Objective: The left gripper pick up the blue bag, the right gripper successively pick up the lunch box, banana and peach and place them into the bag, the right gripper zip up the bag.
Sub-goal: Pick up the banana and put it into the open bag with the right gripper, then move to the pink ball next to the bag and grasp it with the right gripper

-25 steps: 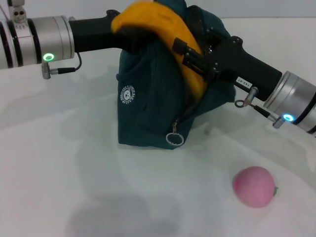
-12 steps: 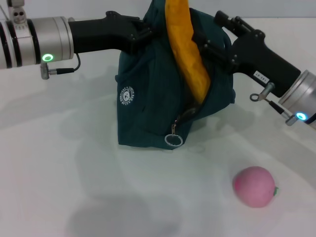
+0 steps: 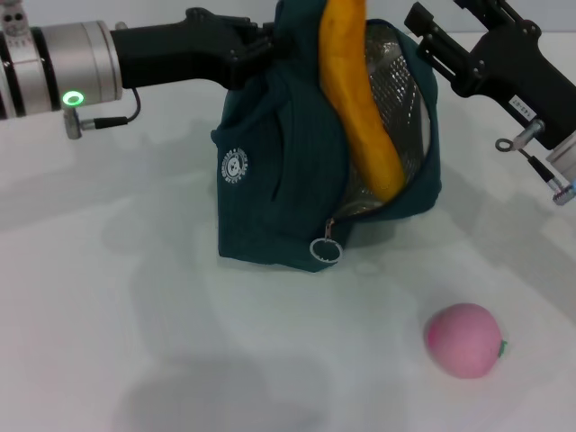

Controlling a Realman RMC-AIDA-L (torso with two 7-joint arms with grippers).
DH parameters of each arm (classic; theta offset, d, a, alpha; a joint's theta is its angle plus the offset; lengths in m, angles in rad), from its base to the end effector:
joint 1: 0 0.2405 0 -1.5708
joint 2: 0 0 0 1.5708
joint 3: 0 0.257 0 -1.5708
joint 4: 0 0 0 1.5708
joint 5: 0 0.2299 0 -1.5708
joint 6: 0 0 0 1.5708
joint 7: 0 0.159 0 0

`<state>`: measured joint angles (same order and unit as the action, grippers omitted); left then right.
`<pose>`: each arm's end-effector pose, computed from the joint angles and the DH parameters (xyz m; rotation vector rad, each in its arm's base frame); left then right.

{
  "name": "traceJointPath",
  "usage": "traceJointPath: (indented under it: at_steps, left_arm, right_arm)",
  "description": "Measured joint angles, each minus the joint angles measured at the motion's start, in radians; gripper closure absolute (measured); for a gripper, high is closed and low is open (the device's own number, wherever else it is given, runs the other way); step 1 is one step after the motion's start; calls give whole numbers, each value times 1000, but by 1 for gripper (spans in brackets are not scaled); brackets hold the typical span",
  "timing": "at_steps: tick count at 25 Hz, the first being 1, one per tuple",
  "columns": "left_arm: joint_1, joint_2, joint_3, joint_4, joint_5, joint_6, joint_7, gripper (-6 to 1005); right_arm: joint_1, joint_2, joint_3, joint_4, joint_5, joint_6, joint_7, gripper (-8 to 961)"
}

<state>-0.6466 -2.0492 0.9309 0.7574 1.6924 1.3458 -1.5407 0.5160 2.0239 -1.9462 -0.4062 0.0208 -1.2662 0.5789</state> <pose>-0.1827 0.4225 0.0073 -2.6118 -0.4983 -0.8296 0.2050 0.3840 -0.0368 -2.0241 0.3295 1.2523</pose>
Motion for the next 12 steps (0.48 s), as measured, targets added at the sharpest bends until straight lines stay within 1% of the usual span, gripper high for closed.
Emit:
traceJointPath:
  at_steps: [4, 12]
  left_arm:
    - [-7, 10, 0, 0, -4, 18, -18, 888]
    - [-8, 9, 0, -1, -1, 16, -18, 889]
  right_arm:
    - [11, 0, 12, -29, -3, 52, -30, 245]
    - [54, -2, 2, -69, -15, 194, -47, 246]
